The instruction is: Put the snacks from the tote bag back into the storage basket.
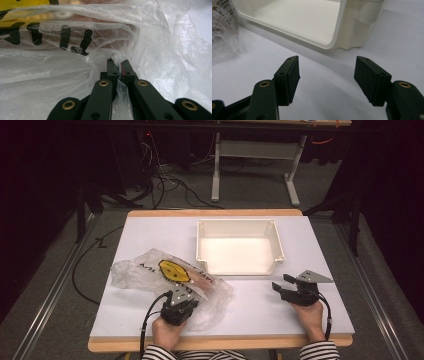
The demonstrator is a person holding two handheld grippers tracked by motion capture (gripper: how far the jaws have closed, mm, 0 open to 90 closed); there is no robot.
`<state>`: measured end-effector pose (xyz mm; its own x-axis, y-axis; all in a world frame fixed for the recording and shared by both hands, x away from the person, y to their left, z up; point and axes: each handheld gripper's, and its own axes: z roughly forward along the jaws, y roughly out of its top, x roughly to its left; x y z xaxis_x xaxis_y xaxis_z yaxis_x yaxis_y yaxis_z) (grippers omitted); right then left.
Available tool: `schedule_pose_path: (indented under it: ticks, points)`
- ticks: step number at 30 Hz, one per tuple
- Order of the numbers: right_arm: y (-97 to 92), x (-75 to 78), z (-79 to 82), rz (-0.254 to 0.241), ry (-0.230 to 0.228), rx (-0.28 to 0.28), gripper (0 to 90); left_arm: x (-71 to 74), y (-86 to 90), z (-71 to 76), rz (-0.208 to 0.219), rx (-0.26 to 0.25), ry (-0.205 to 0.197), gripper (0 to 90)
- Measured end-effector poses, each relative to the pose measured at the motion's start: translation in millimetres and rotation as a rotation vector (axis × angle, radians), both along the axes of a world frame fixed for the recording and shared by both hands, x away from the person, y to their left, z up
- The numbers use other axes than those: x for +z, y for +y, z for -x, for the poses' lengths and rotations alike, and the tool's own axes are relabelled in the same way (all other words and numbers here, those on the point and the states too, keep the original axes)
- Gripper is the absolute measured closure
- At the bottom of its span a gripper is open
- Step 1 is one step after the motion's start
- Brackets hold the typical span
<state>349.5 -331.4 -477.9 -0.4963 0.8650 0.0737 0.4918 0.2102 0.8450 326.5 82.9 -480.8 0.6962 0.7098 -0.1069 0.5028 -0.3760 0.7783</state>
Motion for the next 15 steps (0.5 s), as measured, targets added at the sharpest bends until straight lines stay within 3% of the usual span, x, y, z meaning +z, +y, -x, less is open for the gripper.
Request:
schedule_pose_path:
  ticks: [15]
  points:
    - [2.4,-0.2,-0.3,0.024,0.003,0.001,43.5,1.2,-18.3,-1.5,0.010,-0.047,-0.005,88.8]
